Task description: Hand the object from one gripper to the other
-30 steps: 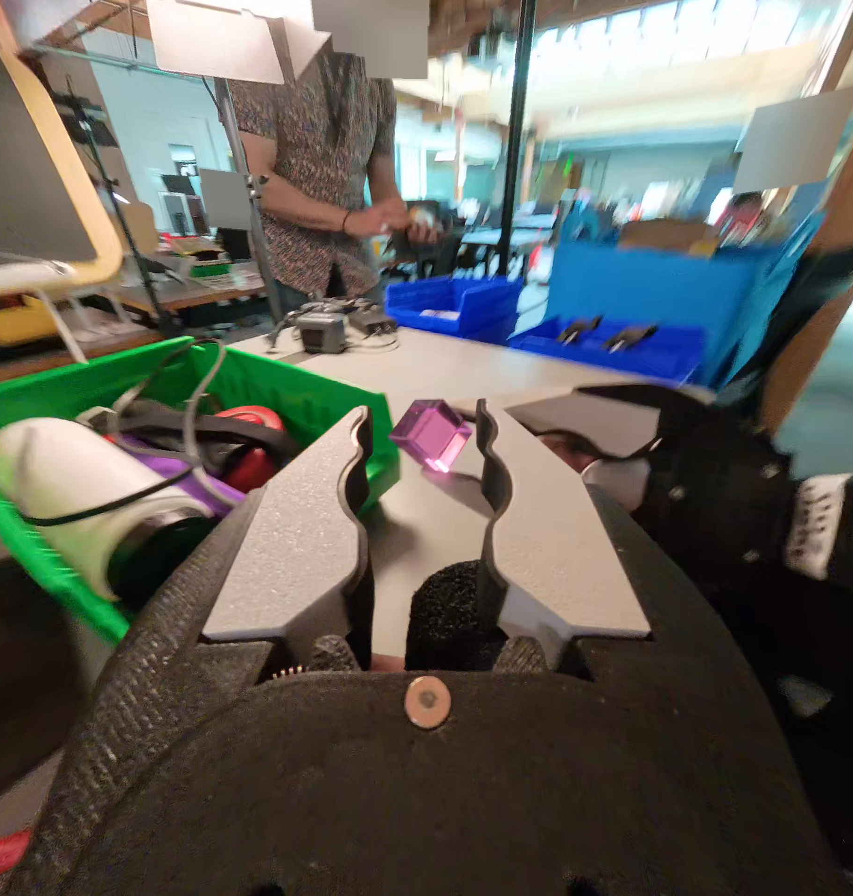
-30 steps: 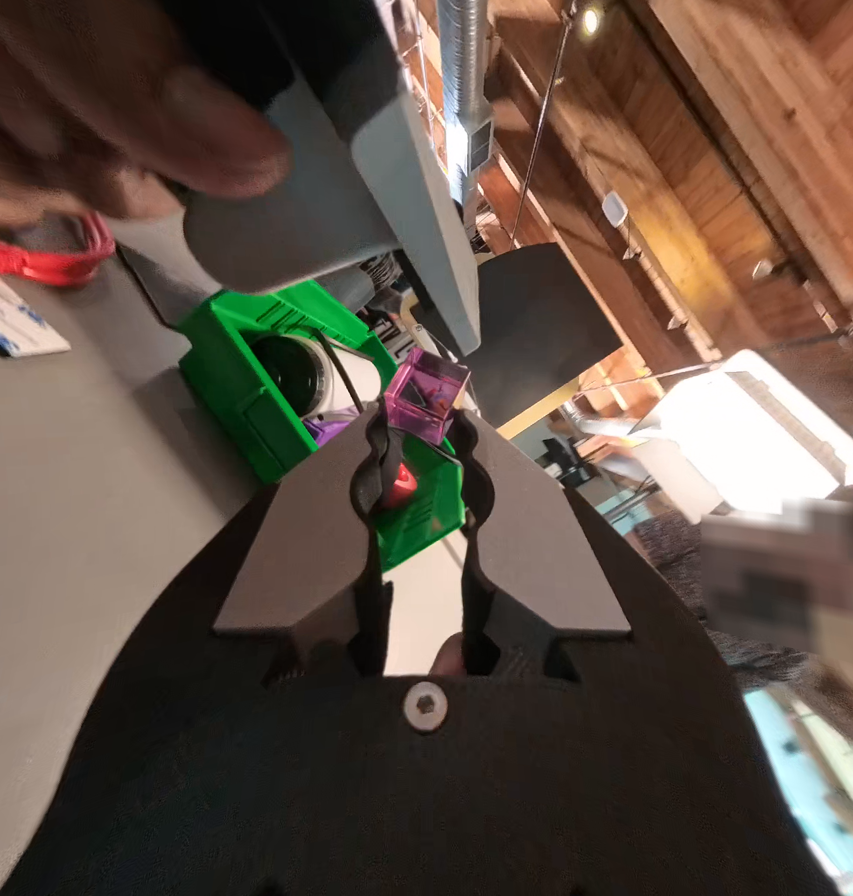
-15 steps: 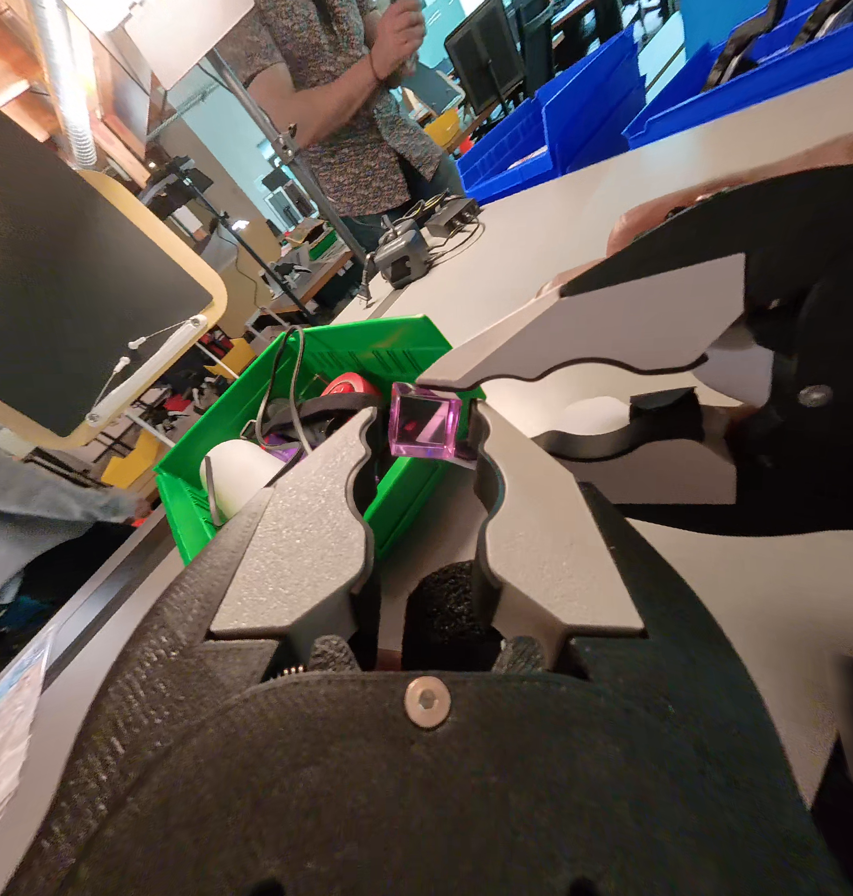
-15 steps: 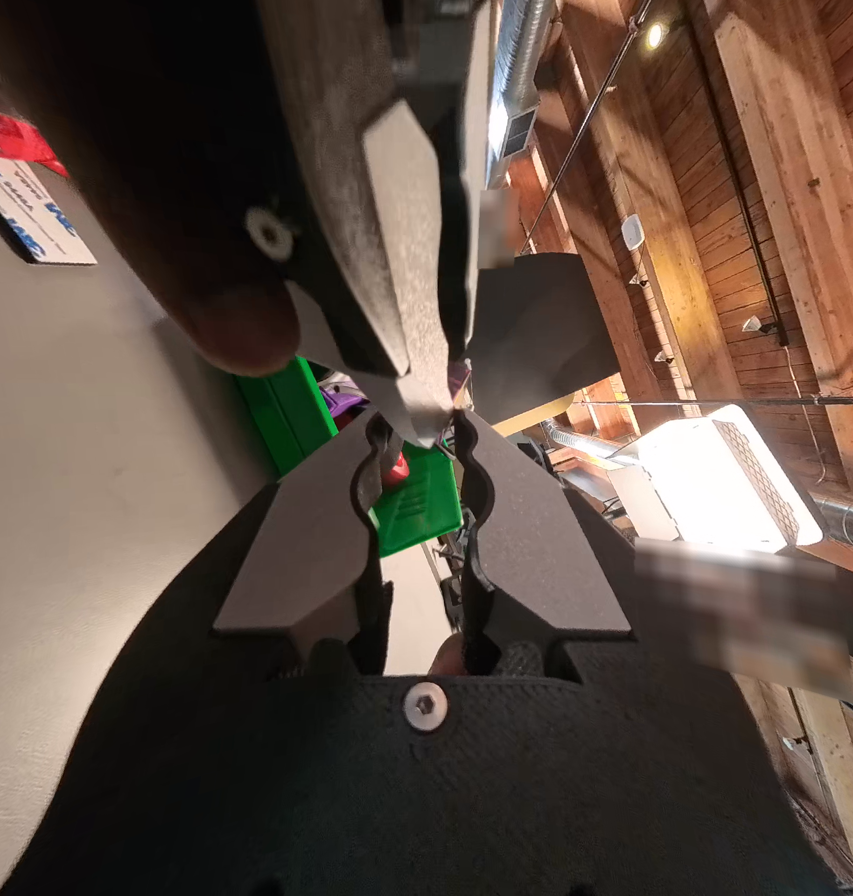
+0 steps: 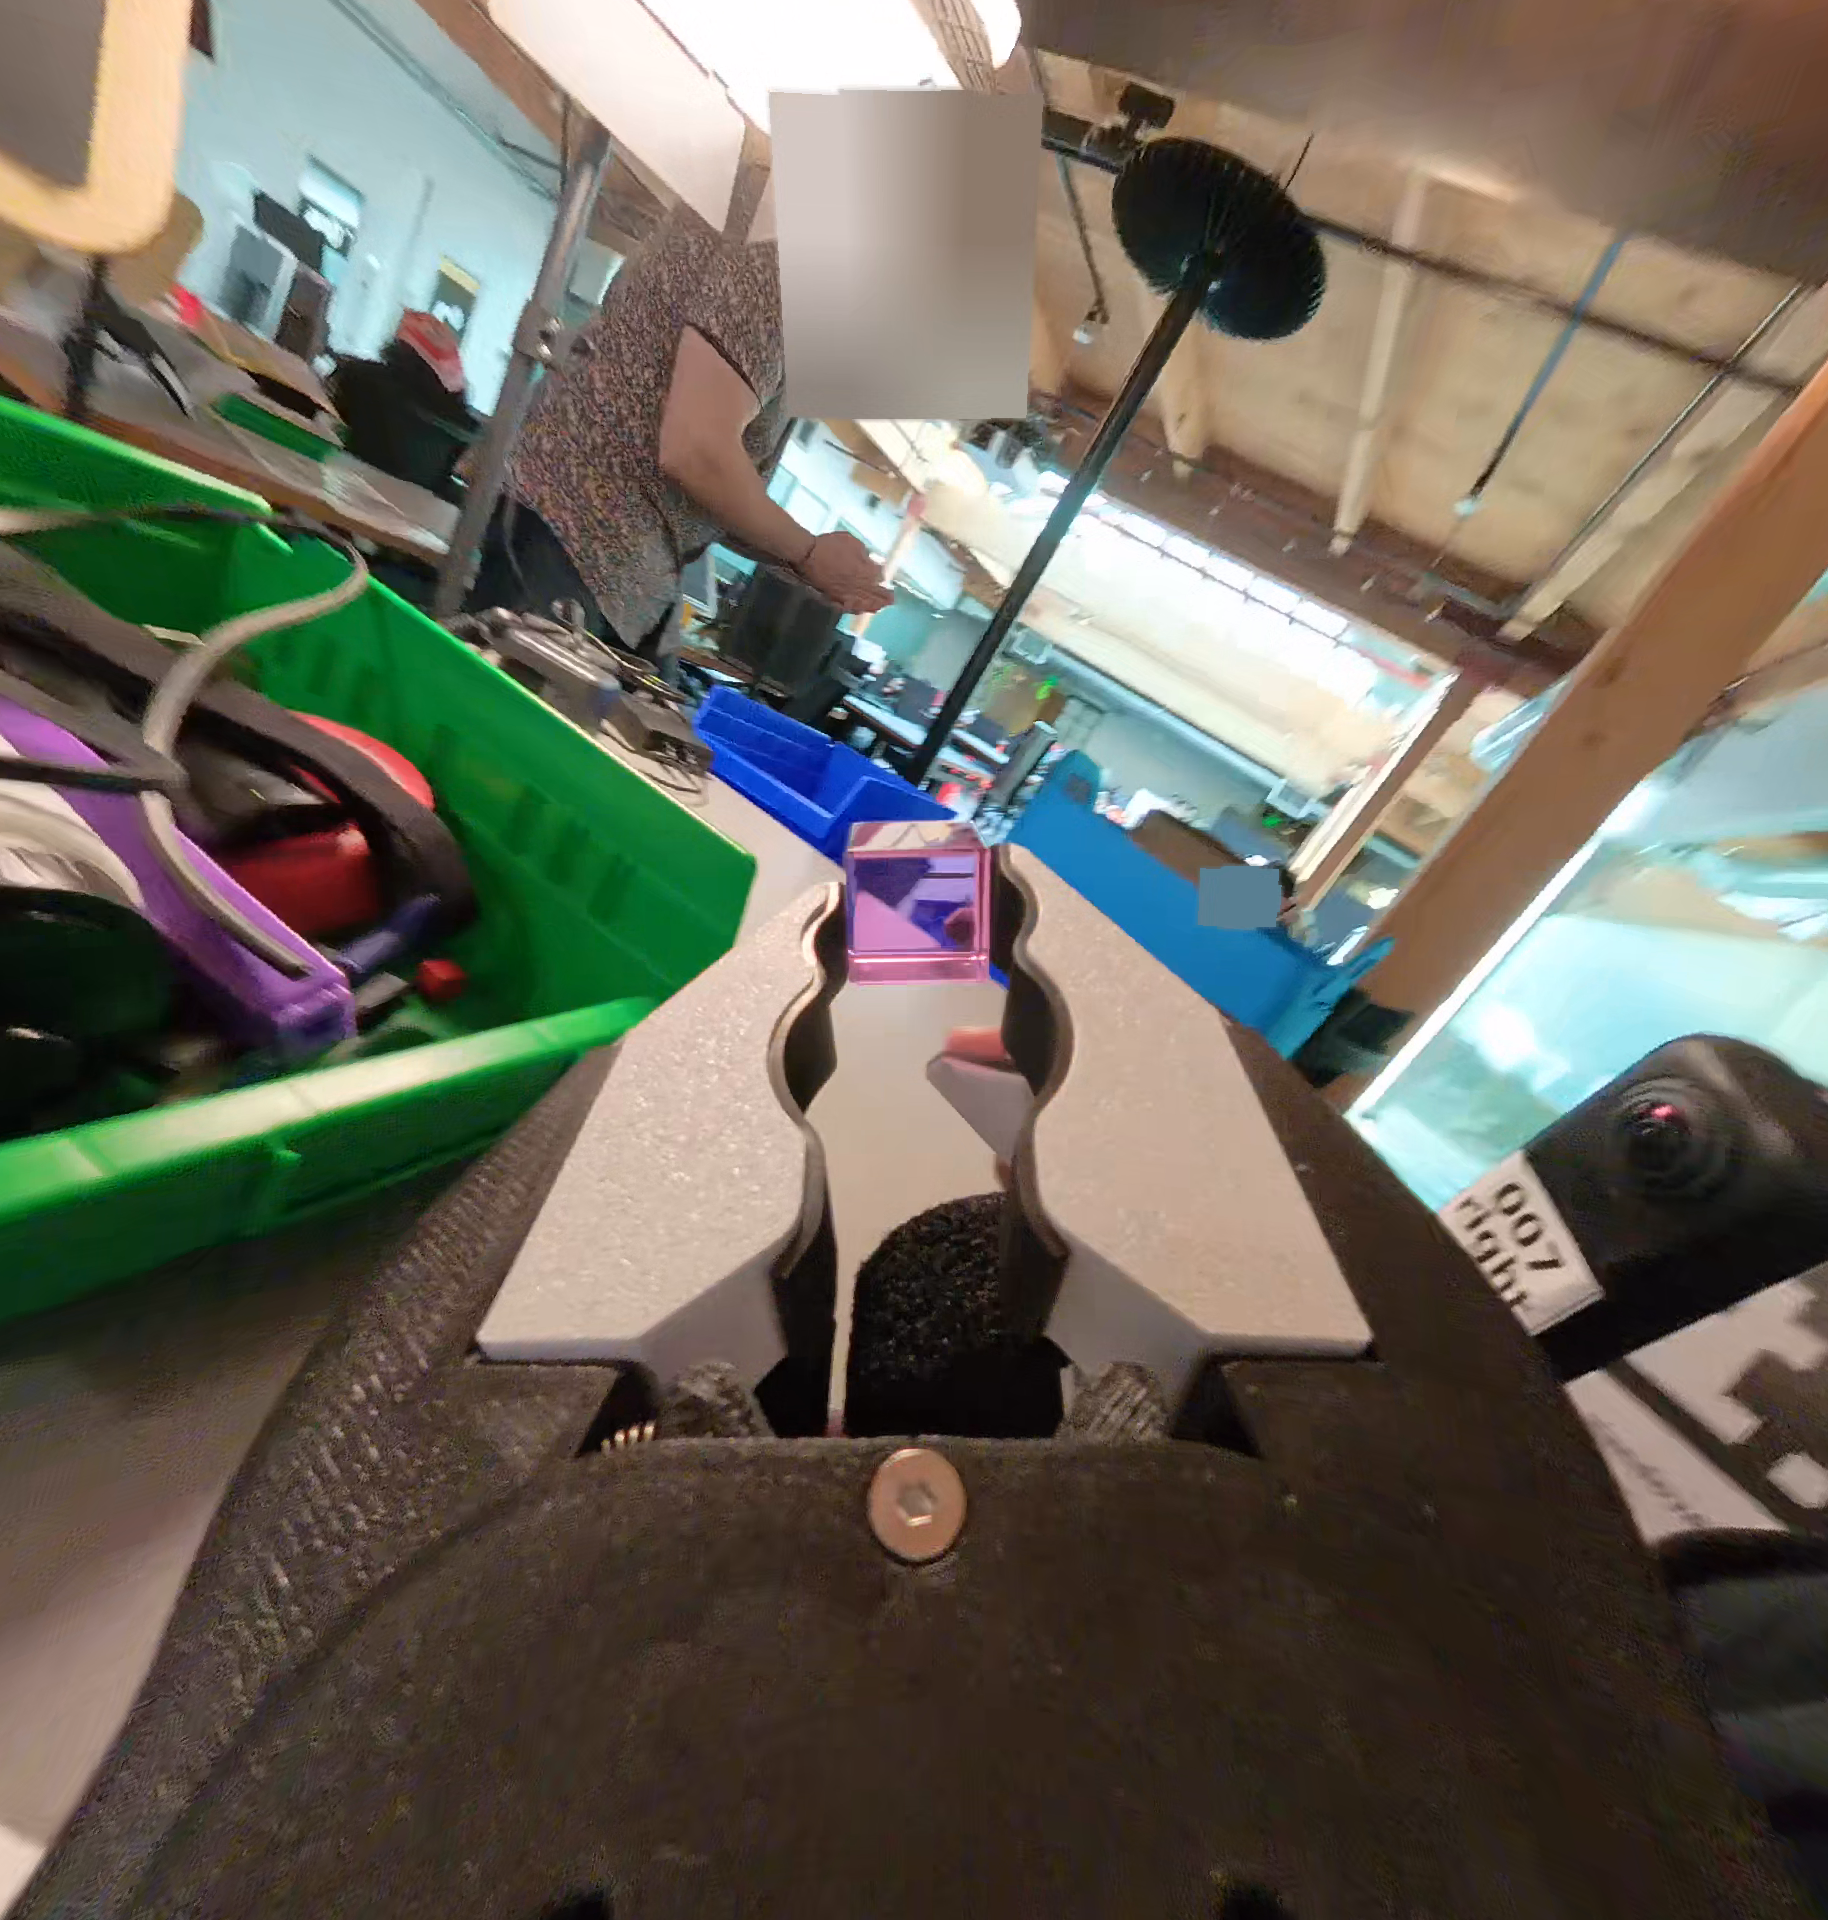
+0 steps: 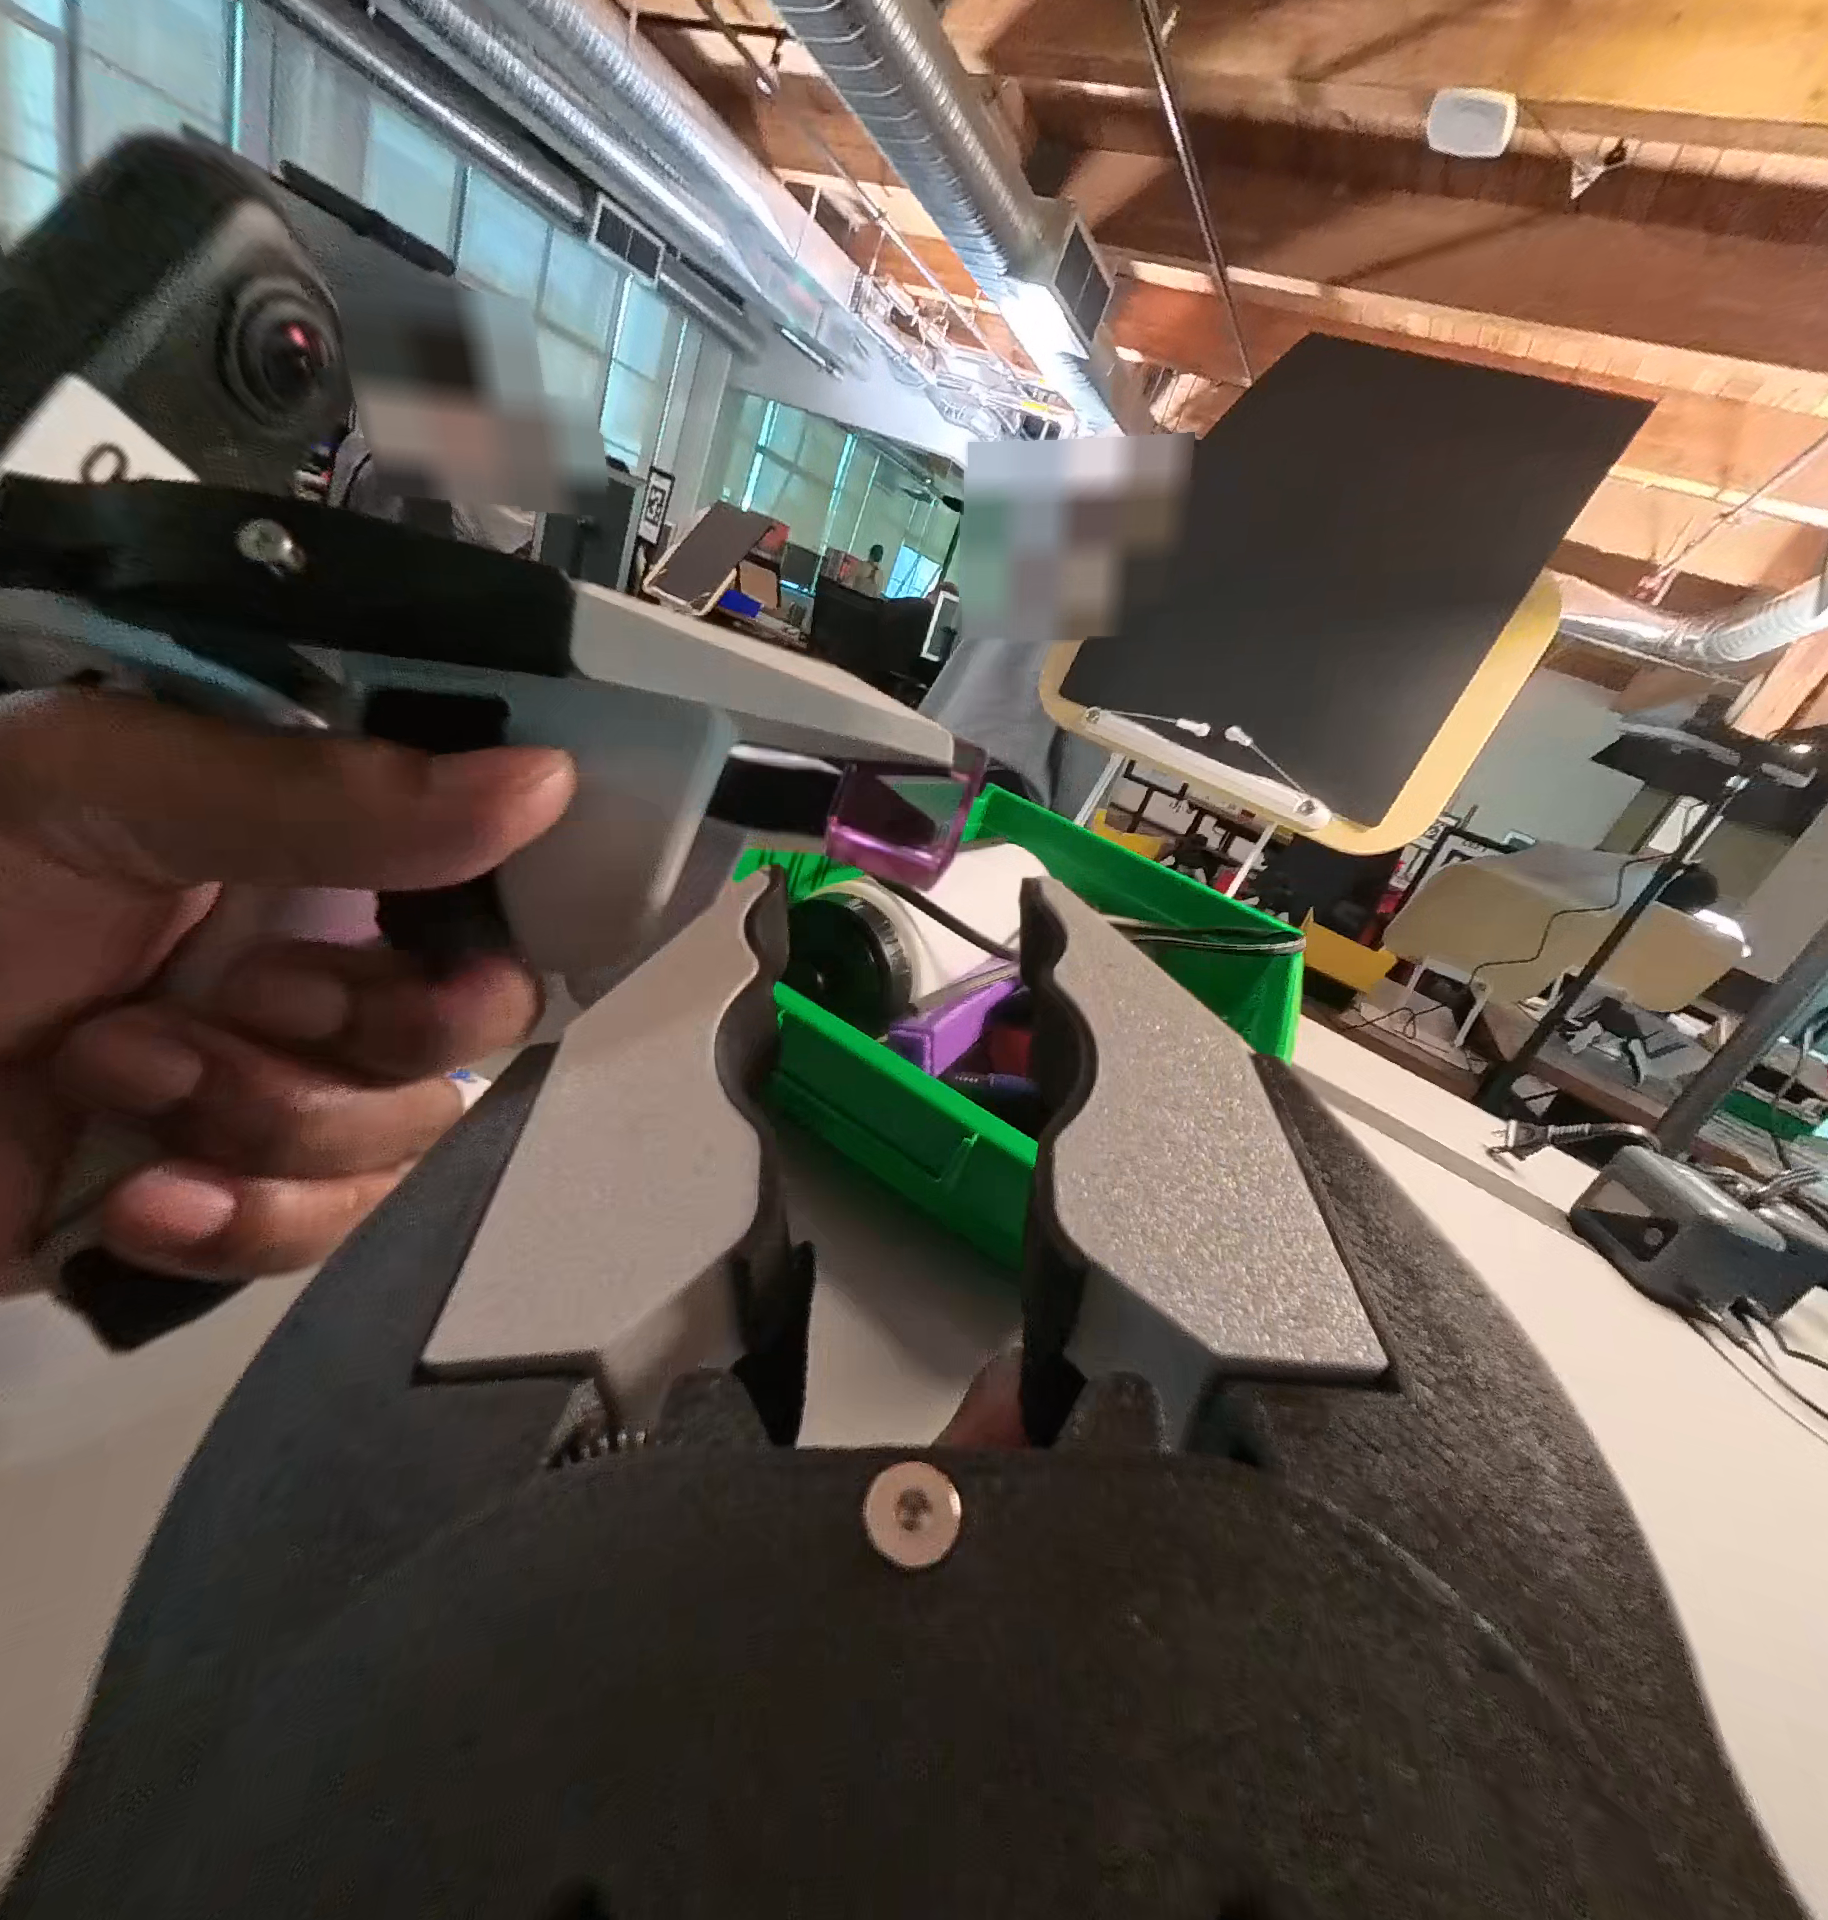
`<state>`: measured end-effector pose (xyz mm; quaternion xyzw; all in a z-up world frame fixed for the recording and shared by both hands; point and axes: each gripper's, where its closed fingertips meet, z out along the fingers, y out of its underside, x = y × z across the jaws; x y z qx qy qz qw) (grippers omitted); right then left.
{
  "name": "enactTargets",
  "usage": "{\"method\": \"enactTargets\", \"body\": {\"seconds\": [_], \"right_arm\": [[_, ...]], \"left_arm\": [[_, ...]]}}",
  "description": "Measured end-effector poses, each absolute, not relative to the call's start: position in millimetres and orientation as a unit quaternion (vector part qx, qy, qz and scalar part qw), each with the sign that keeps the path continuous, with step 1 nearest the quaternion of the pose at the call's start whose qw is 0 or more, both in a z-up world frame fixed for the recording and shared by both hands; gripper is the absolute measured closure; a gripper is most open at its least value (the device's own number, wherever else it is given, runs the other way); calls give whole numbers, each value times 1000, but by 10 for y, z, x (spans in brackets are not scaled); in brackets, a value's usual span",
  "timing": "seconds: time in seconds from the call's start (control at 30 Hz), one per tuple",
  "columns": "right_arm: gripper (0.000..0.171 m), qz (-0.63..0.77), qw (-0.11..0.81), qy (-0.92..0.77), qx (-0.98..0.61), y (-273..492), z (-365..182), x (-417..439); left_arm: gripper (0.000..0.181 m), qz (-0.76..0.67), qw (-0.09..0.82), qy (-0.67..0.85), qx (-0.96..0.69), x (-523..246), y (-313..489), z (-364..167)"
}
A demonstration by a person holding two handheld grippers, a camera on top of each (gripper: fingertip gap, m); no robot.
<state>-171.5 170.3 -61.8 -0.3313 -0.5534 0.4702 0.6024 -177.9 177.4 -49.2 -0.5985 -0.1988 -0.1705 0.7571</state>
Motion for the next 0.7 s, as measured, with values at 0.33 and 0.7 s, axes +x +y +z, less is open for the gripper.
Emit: {"method": "enactTargets", "body": {"seconds": [0.33, 0.7], "right_arm": [[141, 402, 662, -555, -303, 1810, -598, -1699], [141, 201, 713, -635, -221, 1836, -813, -1781]], "left_arm": [[154, -233, 728, -185, -617, -1582, 1902, -581], [139, 196, 629, 11, -752, -1599, 1836, -741]]}}
